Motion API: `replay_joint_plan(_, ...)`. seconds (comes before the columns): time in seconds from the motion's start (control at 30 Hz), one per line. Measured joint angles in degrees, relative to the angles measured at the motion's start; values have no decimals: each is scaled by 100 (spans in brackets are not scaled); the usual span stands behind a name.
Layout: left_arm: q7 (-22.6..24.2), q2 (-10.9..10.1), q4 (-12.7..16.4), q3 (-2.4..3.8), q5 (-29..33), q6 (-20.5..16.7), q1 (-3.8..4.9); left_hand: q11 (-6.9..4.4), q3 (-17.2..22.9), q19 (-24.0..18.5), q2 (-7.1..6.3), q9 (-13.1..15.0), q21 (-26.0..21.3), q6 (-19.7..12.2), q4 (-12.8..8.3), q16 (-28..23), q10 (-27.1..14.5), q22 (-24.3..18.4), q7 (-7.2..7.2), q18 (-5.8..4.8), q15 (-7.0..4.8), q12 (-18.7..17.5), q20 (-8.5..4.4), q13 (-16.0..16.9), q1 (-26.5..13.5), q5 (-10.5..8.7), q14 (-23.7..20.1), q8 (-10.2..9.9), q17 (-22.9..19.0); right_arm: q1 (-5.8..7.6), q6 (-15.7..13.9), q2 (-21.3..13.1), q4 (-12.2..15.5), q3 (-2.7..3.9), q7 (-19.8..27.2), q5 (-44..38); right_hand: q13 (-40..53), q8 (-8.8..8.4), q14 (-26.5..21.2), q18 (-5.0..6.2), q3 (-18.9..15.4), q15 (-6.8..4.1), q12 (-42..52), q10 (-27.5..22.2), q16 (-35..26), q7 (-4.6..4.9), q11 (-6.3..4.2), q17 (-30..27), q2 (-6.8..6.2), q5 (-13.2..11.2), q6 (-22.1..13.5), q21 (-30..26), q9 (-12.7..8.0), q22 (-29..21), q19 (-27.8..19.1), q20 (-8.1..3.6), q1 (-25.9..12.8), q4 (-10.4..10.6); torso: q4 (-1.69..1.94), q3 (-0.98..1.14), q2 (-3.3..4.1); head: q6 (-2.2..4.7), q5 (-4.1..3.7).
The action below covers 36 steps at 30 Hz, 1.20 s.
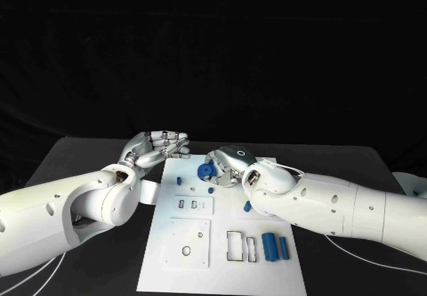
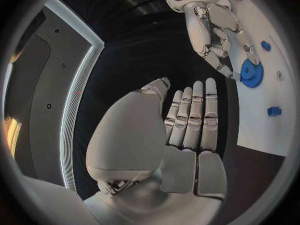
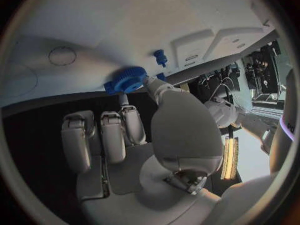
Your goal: Assemble the parts on the task board
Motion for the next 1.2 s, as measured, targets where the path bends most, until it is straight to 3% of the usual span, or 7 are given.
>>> replay_joint_plan(0.1,-1,0,-1,0,0,0,0,0,0,-12,0,0,27,0,0,0,0,6,0,0,0,0,-12,0,0,0,0,0,6,2,65,4,-7,1,0,15,4,-73,0,0,-319,0,0,0,0,3,0,0,92,148,-3,0,-8,0,8,34,-212,278,1,0,1,5,-7)
replay_joint_plan(0.27,-2,-2,-1,0,0,0,0,0,0,-21,0,0,27,0,0,0,0,8,0,-1,0,0,-21,0,0,0,0,0,7,3,181,-1,-14,2,1,45,4,-73,0,0,-460,0,0,0,24,-7,0,0,144,266,91,0,-9,-1,0,41,-264,420,1,-1,0,-3,-10)
replay_joint_plan(0.67,-5,-3,-6,0,0,-2,0,0,0,-21,0,0,26,0,0,0,0,7,0,0,0,-22,-20,0,0,0,0,0,6,12,353,-39,-30,9,-13,104,3,-85,0,0,-466,0,37,0,23,-20,-1,0,295,416,227,0,10,-1,0,41,-353,426,3,2,1,-8,-20)
replay_joint_plan(0.8,-5,-4,-10,0,0,-2,1,0,0,-21,0,0,26,0,0,0,0,13,0,0,0,-22,-20,0,0,0,0,0,12,8,252,-192,103,5,-12,125,3,-84,0,0,-438,0,67,51,23,-32,-12,0,351,571,261,0,17,-2,0,41,-297,397,6,2,1,8,-24)
replay_joint_plan(0.93,-7,-14,-22,0,0,-2,1,0,0,-21,0,0,26,0,0,0,0,14,0,-1,0,-22,-20,0,0,0,0,0,12,14,-11,-545,405,29,57,229,2,-140,0,0,-336,0,104,51,23,-46,-12,0,334,604,275,0,4,-2,0,41,-120,296,0,8,-7,21,-26)
replay_joint_plan(1.07,-7,-35,-41,-1,0,-2,1,0,0,-21,0,0,26,0,0,0,0,14,0,-1,0,-21,-20,0,0,0,0,0,12,160,-119,-1093,668,66,341,660,2,-221,0,0,-185,0,65,51,23,-46,-12,0,274,316,275,-68,-12,-3,0,41,203,130,-32,13,-26,35,-45)
replay_joint_plan(1.2,-8,-49,-62,-2,0,-1,1,0,0,-21,0,0,26,0,0,0,0,14,0,0,0,-21,-20,0,0,0,0,0,12,291,44,-1642,785,87,710,1286,2,-229,-11,0,-100,-15,-11,2,23,-86,-61,0,100,-89,315,-292,-9,-3,-1,29,661,-245,-71,20,-55,42,-66)
